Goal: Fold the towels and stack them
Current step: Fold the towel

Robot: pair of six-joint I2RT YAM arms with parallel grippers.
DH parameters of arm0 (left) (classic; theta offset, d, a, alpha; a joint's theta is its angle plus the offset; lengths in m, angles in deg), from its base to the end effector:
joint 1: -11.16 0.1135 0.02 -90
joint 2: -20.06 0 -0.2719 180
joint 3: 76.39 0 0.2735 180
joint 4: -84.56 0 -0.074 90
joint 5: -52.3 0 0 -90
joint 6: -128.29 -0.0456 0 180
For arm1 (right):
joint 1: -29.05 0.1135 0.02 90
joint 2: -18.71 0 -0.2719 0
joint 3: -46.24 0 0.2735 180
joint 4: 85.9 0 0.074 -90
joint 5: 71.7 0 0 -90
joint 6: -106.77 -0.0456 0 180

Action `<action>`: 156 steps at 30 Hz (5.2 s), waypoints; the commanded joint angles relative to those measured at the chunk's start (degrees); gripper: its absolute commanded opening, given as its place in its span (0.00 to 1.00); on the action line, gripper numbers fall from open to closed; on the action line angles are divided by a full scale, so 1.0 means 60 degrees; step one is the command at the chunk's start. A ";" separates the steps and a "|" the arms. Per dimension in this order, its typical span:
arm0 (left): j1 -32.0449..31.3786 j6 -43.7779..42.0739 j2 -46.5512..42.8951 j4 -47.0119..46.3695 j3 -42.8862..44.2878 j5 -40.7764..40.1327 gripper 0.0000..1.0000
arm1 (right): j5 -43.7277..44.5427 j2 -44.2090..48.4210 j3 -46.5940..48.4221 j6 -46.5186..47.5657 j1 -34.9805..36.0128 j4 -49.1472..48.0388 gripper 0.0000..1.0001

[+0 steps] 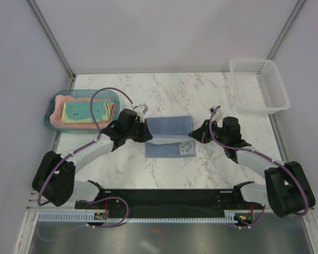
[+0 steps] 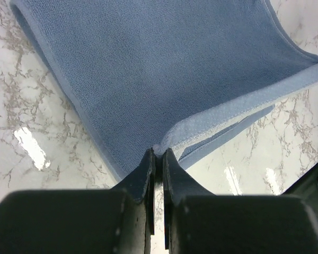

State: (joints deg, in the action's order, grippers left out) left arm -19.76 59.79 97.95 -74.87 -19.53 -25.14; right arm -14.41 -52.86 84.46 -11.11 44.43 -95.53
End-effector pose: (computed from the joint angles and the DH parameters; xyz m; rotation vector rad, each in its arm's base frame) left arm 0.2582 -0.1662 0.2025 0.3129 2.3635 -0.7078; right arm 0.2493 0.0941 0.1759 -0.1658 2.0622 1.0433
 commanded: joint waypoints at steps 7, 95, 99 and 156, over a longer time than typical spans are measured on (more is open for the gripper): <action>-0.0208 0.0241 -0.0588 -0.0086 -0.0259 -0.0978 0.02 | 0.0149 0.0341 -0.0653 -0.0232 0.0352 -0.0677 0.00; 0.1564 0.0167 0.4230 0.1525 0.4326 -0.0511 0.50 | 0.0193 -0.5576 0.5895 0.1658 -0.0658 0.3791 0.32; 0.1549 0.0284 0.4333 0.1364 0.4209 -0.0408 0.50 | 0.0163 -0.5518 0.5895 0.1614 -0.0644 0.3573 0.32; 0.1564 0.0709 0.4978 0.1291 0.4428 -0.0101 0.19 | 0.0207 -0.4903 0.5485 0.1262 -0.0659 0.3410 0.32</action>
State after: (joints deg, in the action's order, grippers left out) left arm -10.67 63.09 127.30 -65.73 5.32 -26.93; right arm -12.88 -85.27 117.66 -3.31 40.69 -72.86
